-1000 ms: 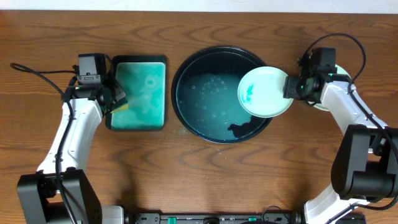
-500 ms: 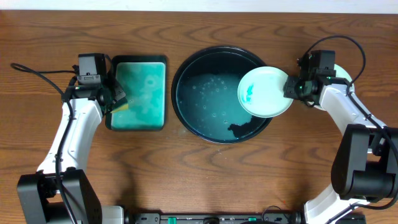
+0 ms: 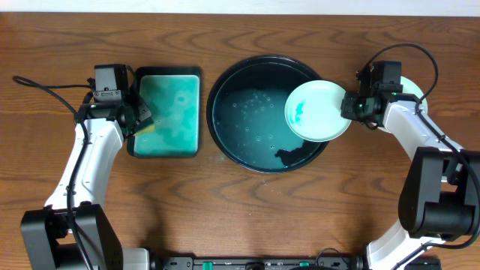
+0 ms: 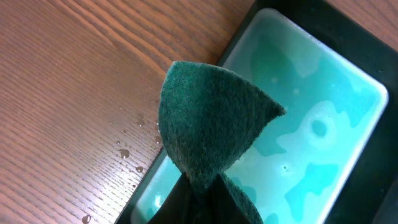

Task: Clean dirty plates on tray and stack at the side
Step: 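Move right gripper to the last green-stained plate and grasp its rim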

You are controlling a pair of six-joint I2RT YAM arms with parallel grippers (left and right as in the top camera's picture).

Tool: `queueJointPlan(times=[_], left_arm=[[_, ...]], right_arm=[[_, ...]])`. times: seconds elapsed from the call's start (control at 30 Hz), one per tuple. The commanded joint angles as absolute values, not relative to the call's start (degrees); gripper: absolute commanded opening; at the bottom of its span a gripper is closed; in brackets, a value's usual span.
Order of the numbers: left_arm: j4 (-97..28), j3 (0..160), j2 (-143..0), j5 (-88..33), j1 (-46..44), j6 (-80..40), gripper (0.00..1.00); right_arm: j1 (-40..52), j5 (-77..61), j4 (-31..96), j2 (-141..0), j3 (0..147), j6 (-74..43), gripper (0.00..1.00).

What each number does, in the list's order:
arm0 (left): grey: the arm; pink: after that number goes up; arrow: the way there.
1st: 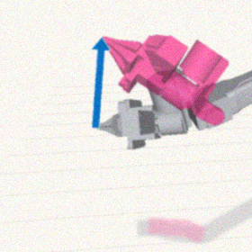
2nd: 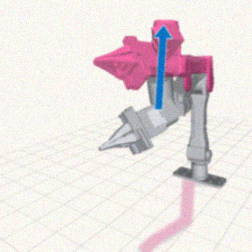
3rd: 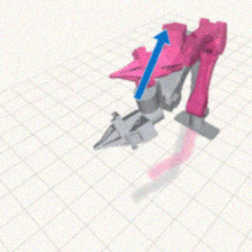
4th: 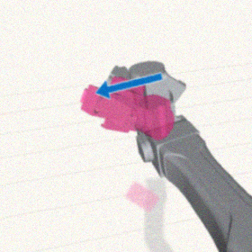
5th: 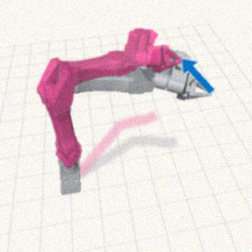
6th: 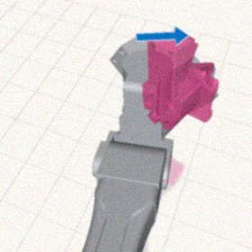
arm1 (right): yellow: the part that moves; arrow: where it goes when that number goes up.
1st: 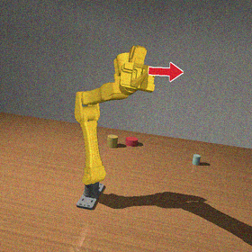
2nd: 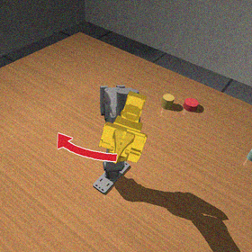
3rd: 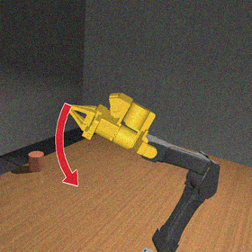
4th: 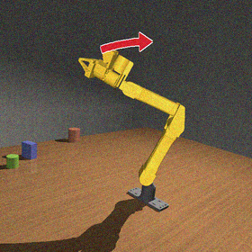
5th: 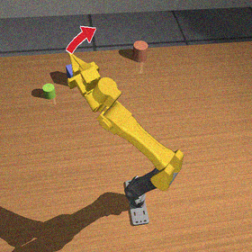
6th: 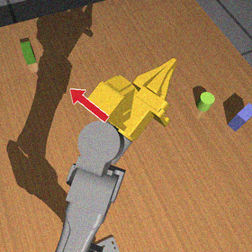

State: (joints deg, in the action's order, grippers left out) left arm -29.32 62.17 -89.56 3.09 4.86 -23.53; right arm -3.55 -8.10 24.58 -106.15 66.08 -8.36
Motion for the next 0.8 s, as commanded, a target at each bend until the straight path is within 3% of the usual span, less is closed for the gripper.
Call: queueJointPlan(times=[0.0, 0.03, 0.53, 0.77], left_arm=[[-28.6, 62.0, -89.9, 1.5, 4.9, -23.2, 0.07], [-28.5, 62.0, -89.9, 1.3, 4.9, -23.2, 0.07], [-26.9, 62.0, -89.9, -5.4, 4.3, -23.2, 0.07], [-20.7, 61.0, -92.6, -5.4, 0.5, -23.2, 0.07]], right_arm=[[-2.3, -8.7, 24.2, -107.7, 65.7, -8.3, 0.07], [-2.1, -8.7, 23.9, -107.7, 65.7, -8.3, 0.01], [2.6, -27.5, 19.0, -107.5, 69.4, -11.4, 0.01], [7.3, -18.7, 17.5, -108.0, 69.4, -11.3, 0.01]])
